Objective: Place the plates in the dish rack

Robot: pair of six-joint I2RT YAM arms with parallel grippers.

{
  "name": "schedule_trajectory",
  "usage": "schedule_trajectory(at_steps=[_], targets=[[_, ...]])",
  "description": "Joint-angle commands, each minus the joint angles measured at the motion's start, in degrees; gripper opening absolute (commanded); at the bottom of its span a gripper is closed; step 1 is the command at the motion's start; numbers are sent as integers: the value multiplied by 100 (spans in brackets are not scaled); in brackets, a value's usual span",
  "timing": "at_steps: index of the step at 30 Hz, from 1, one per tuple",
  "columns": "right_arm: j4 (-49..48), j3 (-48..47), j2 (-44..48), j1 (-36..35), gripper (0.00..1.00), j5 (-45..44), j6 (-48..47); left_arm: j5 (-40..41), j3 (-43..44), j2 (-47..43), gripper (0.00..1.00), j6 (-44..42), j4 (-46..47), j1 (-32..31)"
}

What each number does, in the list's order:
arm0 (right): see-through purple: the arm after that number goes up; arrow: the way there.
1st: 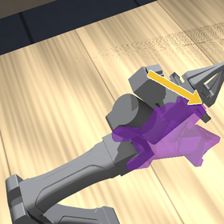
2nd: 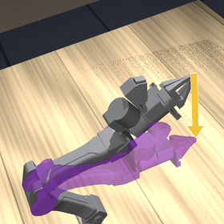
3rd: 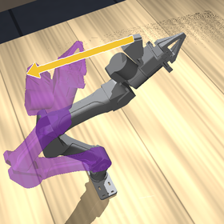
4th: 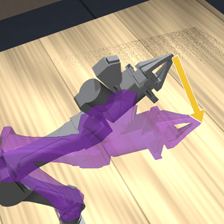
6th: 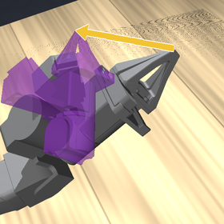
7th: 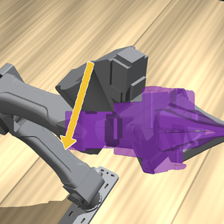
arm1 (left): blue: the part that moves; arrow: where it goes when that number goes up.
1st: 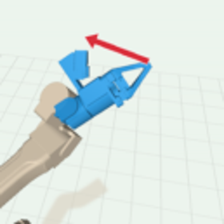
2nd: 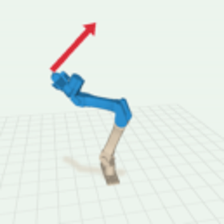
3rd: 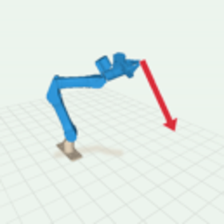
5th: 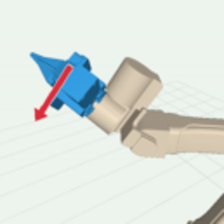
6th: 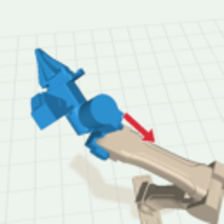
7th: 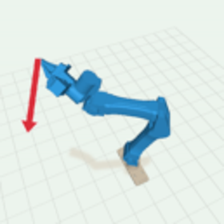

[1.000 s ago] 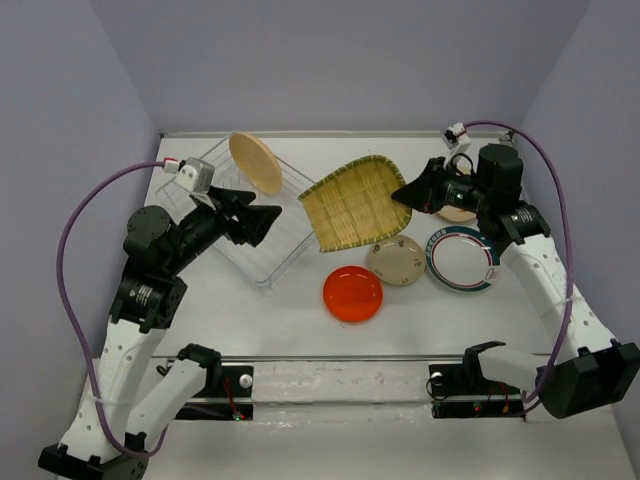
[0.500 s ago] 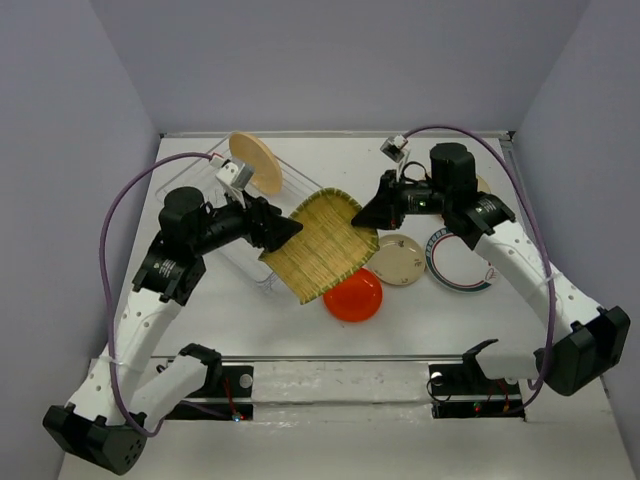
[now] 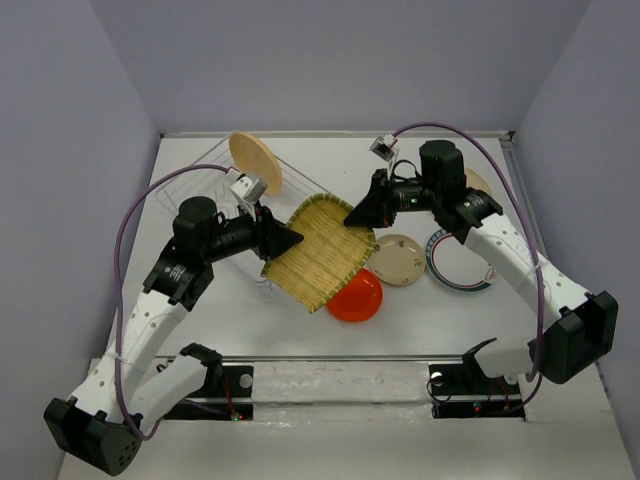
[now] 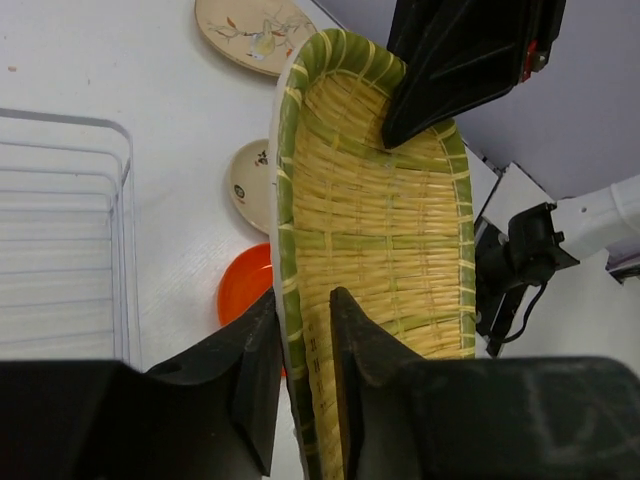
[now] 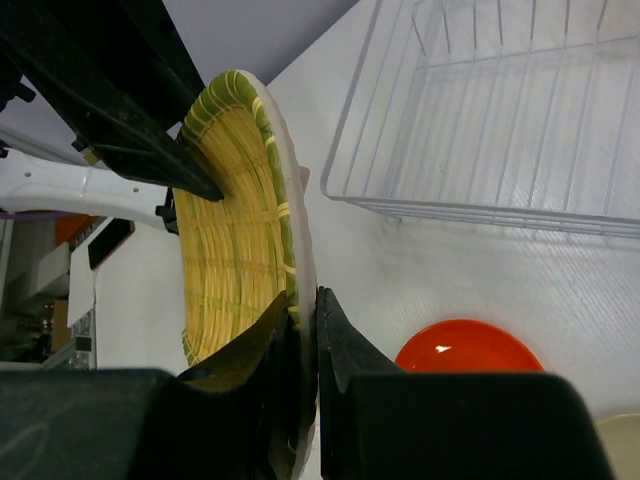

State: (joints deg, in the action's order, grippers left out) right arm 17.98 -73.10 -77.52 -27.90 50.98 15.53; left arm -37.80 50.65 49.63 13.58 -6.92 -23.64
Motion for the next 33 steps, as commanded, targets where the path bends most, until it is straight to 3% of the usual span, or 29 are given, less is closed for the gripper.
schedule_trajectory(at_steps=[1, 3, 4, 5, 9, 10, 11, 14, 15, 17, 21, 26, 28, 29, 32, 33], targets=[[-717, -459, 70, -75, 7, 369, 249, -395, -82, -181, 39, 118, 384, -62], [-734, -512, 35, -75, 7, 395, 266, -325, -91, -216, 31, 145, 402, -71], [-760, -512, 0, -75, 7, 439, 293, -255, -99, -234, 14, 153, 419, -71], [-761, -486, 8, -75, 7, 448, 310, -228, -91, -243, 5, 153, 419, -71], [-901, -337, 78, -128, 10, 492, 354, 88, 14, -462, 5, 153, 419, -71], [-901, -310, 96, -128, 16, 492, 337, 184, 32, -497, 5, 188, 454, -71], [-901, -275, 114, -128, 33, 492, 328, 203, 41, -576, 5, 258, 507, -71], [-927, -117, 175, -128, 62, 431, 310, 203, -38, -725, 5, 644, 919, -62], [-945, -65, 201, -128, 67, 387, 310, 203, -82, -778, 5, 759, 1051, -62], [-971, 129, 289, -128, 73, 281, 310, 282, -222, -927, 5, 1057, 1420, -53], [-1260, 506, 474, -128, 74, 105, 485, 475, -450, -1130, 5, 1435, 1982, -27], [-2130, 885, 667, -180, 65, -53, 1056, 265, -600, -1052, 5, 1797, 2388, -27], [-2631, 1025, 694, -181, 46, -80, 1434, 325, -679, -1016, 5, 1806, 2379, -27], [-2746, 1043, 694, -242, 31, -80, 1522, 361, -706, -1034, 5, 1806, 2371, -27], [-2905, 1035, 668, -295, 7, -306, 1664, 422, -732, -1060, 12, 1753, 2283, -27], [-2905, 1009, 676, -347, 7, -404, 1690, 466, -706, -1069, 19, 1709, 2213, -27]])
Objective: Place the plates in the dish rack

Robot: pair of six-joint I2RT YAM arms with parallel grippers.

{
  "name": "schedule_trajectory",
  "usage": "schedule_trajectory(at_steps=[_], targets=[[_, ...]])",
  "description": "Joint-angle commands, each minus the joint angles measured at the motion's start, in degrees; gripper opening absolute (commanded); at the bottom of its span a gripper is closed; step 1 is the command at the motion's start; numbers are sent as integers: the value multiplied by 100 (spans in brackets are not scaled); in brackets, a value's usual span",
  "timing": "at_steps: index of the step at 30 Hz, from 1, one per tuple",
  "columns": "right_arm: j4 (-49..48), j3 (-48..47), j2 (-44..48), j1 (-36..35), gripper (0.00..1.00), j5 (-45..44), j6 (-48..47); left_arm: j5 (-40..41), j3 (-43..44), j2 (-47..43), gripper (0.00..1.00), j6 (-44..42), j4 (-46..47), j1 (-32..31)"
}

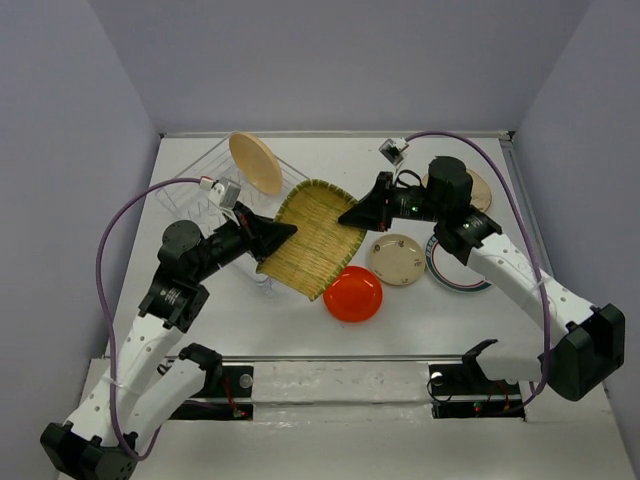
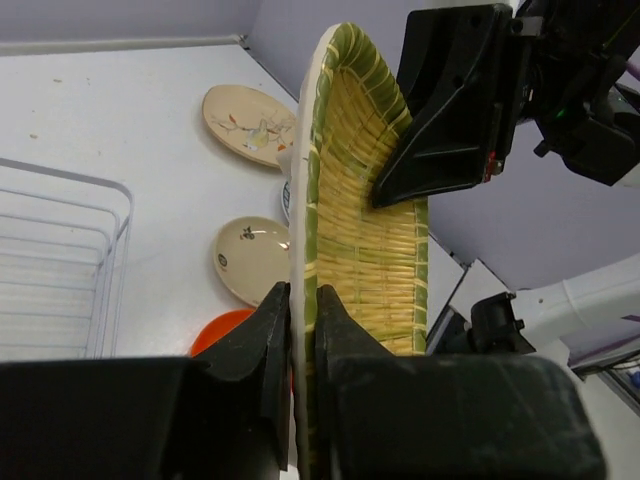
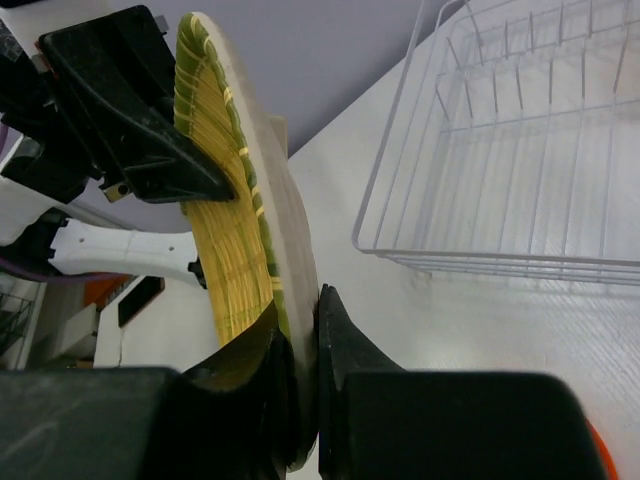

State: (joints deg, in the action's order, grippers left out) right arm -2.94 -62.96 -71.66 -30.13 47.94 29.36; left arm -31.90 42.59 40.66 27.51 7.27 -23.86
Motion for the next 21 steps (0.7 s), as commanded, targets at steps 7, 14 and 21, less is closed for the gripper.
schedule_trajectory(at_steps=[7, 14, 21], targets=[[-287, -480, 38, -309, 7, -1611, 359, 2918, 1207, -489, 99, -974, -1349, 4], [276, -1779, -1138, -774, 7, -3235, 140, 5322, 989, -1499, 99, -1230, -1588, 13], [1136, -4131, -3069, -1346, 7, -5373, -763, 5739, 426, -2291, 99, -1485, -1501, 4]])
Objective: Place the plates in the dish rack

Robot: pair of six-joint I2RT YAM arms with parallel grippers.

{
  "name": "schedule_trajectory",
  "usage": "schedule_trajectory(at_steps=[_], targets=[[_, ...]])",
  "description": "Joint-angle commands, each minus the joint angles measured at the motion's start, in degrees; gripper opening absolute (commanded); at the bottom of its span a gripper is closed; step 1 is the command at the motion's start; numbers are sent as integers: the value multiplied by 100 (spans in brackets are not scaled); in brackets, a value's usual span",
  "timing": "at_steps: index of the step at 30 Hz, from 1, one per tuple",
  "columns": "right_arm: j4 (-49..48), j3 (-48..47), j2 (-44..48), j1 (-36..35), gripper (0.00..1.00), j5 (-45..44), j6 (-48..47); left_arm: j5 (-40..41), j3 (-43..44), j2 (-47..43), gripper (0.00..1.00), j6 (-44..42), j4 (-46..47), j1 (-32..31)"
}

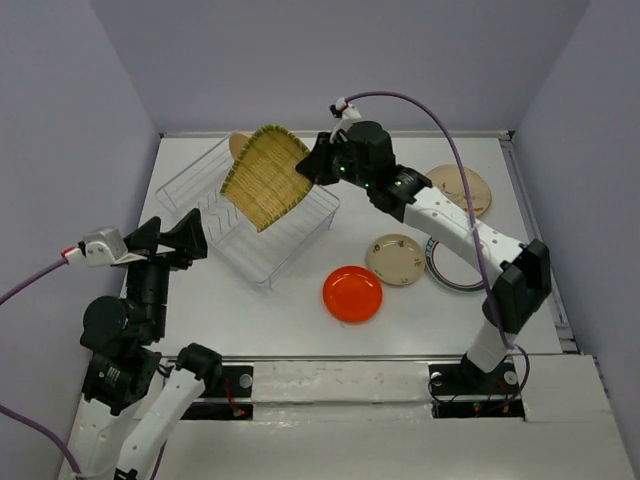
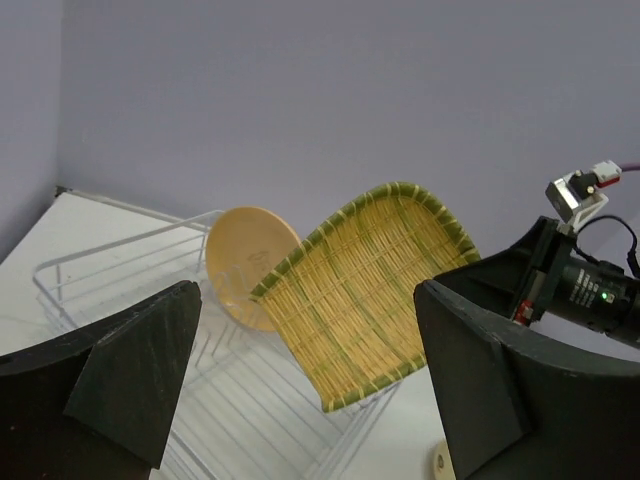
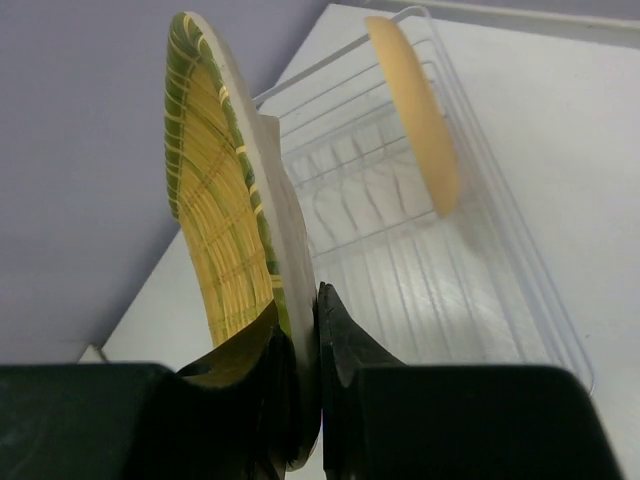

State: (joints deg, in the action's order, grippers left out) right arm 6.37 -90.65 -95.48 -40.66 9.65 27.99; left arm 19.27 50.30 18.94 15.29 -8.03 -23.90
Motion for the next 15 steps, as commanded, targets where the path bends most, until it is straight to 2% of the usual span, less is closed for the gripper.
schedule_trajectory(at_steps=[1, 8, 15], targets=[[328, -1655, -882, -293, 7, -1736, -758, 544, -546, -171, 99, -289, 65, 8], [804, -3315, -2051, -434, 7, -2896, -1453, 403, -943, -698, 99, -422, 399, 8], [840, -4722, -3325, -776, 7, -3811, -2350, -63, -1049, -479, 99, -386, 452, 78]])
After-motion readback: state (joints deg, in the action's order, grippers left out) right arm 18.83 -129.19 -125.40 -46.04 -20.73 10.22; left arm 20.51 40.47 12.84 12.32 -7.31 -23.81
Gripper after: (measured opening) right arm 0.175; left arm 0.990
